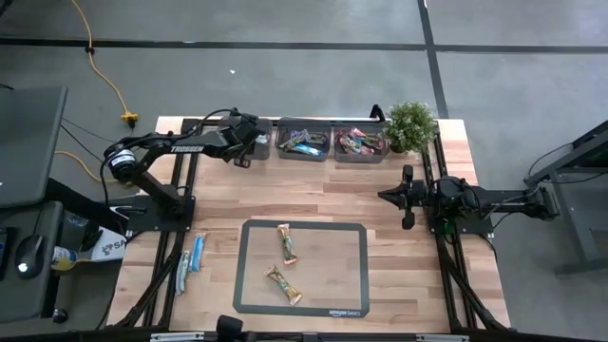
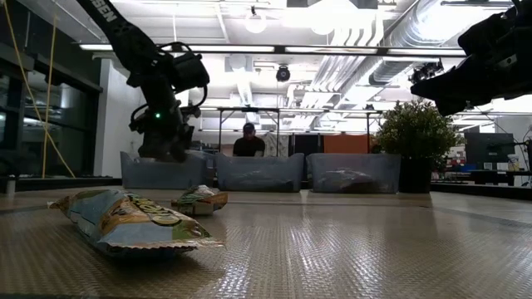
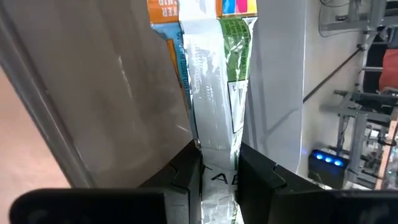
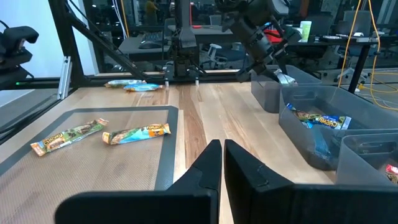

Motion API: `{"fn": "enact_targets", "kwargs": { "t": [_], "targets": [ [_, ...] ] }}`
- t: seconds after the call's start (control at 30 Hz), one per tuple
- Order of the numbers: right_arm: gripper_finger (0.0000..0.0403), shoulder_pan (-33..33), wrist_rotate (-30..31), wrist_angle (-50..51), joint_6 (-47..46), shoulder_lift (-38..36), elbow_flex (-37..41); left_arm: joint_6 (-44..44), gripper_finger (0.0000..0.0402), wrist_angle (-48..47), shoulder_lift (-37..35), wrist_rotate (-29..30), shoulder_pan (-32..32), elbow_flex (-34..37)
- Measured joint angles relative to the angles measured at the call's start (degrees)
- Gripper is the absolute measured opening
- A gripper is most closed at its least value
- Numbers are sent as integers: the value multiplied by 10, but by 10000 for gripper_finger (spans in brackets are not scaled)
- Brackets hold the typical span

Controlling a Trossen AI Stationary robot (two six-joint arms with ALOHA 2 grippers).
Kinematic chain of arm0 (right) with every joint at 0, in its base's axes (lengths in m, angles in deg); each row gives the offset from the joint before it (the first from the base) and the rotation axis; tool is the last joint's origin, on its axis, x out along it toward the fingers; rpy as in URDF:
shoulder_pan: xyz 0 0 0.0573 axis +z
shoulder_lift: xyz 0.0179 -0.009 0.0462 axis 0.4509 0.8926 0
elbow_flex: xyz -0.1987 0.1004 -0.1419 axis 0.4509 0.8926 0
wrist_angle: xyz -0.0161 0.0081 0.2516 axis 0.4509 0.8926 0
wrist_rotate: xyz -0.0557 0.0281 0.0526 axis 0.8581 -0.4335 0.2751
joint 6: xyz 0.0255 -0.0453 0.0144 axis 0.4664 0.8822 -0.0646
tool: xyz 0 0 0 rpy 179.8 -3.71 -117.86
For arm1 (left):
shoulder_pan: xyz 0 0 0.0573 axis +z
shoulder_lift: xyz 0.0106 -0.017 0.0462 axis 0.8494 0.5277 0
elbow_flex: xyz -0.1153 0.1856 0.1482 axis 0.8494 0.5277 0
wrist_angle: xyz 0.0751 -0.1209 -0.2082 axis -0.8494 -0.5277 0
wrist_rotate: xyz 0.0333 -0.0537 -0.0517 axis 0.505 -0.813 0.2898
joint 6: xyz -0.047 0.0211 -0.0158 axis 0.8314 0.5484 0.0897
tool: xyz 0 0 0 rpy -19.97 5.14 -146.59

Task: Pick and place Granola Bars by type
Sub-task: Put the orange granola bar into the left black bin

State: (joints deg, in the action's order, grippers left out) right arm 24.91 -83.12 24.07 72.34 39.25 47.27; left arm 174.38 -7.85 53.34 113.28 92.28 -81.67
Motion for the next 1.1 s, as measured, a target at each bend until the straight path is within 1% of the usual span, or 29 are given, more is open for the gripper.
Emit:
{"fn": "enact_targets", "kwargs": {
  "t": [0.1, 0.17, 0.43, 0.53, 0.63, 0.77, 0.87, 0.97, 1.03, 1.1],
  "targets": [
    [3, 0, 0, 0, 0, 0, 0, -20, 81, 0, 0, 3, 0, 0],
    [3, 0, 0, 0, 0, 0, 0, -31, 94, -1, 0, 3, 0, 0],
    [2, 0, 0, 0, 0, 0, 0, -38, 191, 4, 0, 6, 0, 0],
    [2, 0, 0, 0, 0, 0, 0, -38, 219, 4, 0, 5, 0, 0],
    [2, 0, 0, 0, 0, 0, 0, -38, 233, 13, 0, 4, 0, 0],
    [3, 0, 0, 0, 0, 0, 0, -53, 236, 39, -3, -2, 0, 0],
    [3, 0, 0, 0, 0, 0, 0, -137, 237, 92, -14, -15, 0, 0],
    [3, 0, 0, 0, 0, 0, 0, -267, 237, 138, -36, -41, 5, 0],
    [2, 0, 0, 0, 0, 0, 0, -374, 237, 149, -58, -90, 16, 0],
    [2, 0, 0, 0, 0, 0, 0, -482, 237, 140, -85, -160, 27, 0]
  ]
}}
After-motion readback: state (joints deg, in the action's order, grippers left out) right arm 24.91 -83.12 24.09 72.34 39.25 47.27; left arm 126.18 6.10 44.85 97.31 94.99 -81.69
